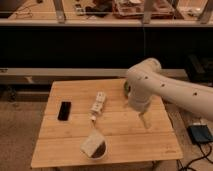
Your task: Move the arm in a circular motion
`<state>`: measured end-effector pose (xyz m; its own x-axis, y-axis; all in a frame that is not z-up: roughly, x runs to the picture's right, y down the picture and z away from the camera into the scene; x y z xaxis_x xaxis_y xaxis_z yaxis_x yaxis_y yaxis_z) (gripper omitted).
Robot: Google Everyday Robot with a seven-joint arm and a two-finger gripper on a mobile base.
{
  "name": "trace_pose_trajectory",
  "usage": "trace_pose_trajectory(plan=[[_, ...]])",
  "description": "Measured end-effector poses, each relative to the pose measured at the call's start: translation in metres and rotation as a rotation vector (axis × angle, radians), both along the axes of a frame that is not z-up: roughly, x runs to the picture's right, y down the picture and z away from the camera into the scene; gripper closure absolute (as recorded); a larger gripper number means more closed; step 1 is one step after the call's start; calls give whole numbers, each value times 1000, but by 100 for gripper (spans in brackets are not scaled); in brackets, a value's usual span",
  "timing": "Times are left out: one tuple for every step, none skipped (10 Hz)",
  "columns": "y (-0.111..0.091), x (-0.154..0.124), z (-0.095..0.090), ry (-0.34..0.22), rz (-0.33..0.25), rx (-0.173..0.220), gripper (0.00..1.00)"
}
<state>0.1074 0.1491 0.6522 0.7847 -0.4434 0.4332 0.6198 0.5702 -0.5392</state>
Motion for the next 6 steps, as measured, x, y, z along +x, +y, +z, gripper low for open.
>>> trace_pose_trajectory(plan=[[16, -30, -15, -54, 3, -6, 20], [30, -74, -32, -141, 0, -9, 20], [38, -108, -43, -214, -3, -8, 20], [44, -165, -56, -349, -10, 0, 20], [42, -198, -60, -430, -13, 9, 20], [34, -238, -58, -530, -17, 29, 20]])
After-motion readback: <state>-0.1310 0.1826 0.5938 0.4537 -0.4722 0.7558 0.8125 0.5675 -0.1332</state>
